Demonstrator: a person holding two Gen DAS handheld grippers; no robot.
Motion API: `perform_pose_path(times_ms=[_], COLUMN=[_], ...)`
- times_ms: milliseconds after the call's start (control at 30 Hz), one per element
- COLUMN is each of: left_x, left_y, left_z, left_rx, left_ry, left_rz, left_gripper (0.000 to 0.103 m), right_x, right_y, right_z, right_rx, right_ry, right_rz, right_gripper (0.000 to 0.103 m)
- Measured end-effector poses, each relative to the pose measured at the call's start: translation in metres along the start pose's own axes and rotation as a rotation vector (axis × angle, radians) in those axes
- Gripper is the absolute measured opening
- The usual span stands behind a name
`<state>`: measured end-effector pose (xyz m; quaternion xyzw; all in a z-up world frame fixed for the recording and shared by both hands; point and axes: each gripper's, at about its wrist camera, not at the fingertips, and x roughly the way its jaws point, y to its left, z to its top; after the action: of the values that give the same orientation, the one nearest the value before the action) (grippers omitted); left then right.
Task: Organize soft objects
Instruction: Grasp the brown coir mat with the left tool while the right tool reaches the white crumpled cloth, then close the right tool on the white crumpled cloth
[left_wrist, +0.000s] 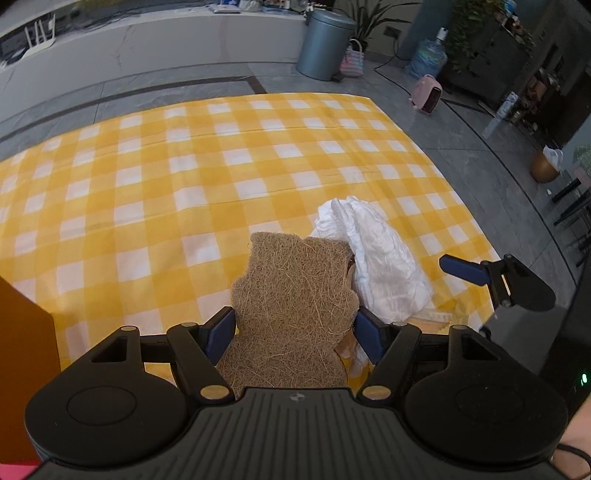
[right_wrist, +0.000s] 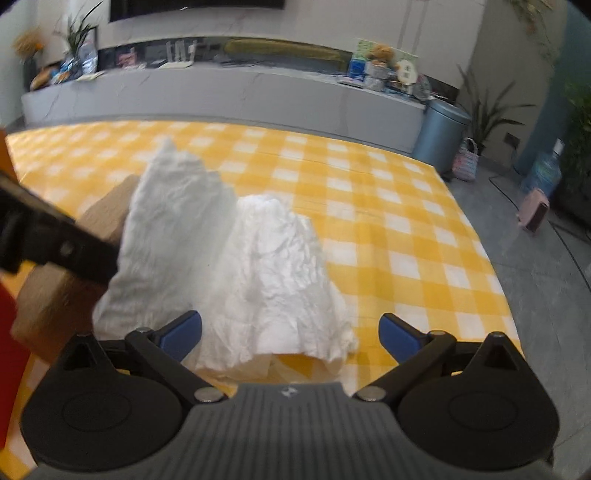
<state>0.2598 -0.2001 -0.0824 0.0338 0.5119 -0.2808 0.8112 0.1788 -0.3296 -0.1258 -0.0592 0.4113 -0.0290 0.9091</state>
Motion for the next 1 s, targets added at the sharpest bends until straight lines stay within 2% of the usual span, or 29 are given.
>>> perform_pose_path(times_ms=[67,233,333,500,600,667,733,867,900,933,967,1000], left_x=[0.001,-0.001,0.000,0.002,0.002,0.001,0.001,0.001,0.001,0.001,0.001,0.000], left_y=[0.000,-0.003,-0.006,-0.005,-0.005,-0.005,-0.006,-0.006,-0.005,-0.006,-0.006,-0.006], left_z=[0.000,-0.002,-0.002,-0.001,-0.001,-0.002,-0.002,-0.002,-0.002,-0.002,-0.002,-0.002], left_rx=[0.000,0.031,0.042,0.031,0.030,0.037,0.040,0.039,0.039,0.038,0.037,0.038], left_ry=[0.004,-0.002,-0.002,0.006,0.010,0.005,0.001,0.006,0.006,0.004,0.003,0.001], left_rz=[-0.006,-0.028,-0.006,0.028,0.023,0.021,0.022,0.016,0.015,0.017,0.018,0.017], left_gripper=[0.080,0.080,0.080,0.080,0.080,0.080,0.080,0.080,0.080,0.080,0.080,0.080], right_x=[-0.009,-0.034,-0.032,-0.012,-0.006,-0.006,-0.007,-0.007,-0.006,-0.006,-0.006,-0.006], right_y=[0.002,0.004,0.018,0.030,0.029,0.026,0.024,0.029,0.030,0.030,0.030,0.029], right_z=[-0.001,-0.008,-0.010,-0.004,-0.002,-0.002,-0.003,-0.002,-0.002,-0.002,-0.002,-0.001], right_rx=[-0.032,-0.109,-0.215,-0.245,-0.249,-0.231,-0.213,-0.245,-0.251,-0.249,-0.240,-0.228], right_ry=[-0.004,-0.136,-0.183,-0.152,-0.132,-0.119,-0.103,-0.073,-0.066,-0.064,-0.059,-0.052], right_rz=[-0.003,0.096,0.079,0.074,0.082,0.100,0.151,0.138,0.140,0.150,0.161,0.154], right_gripper=[0.100,0.100,0.100,0.100,0.100,0.095,0.079,0.076,0.072,0.064,0.060,0.052])
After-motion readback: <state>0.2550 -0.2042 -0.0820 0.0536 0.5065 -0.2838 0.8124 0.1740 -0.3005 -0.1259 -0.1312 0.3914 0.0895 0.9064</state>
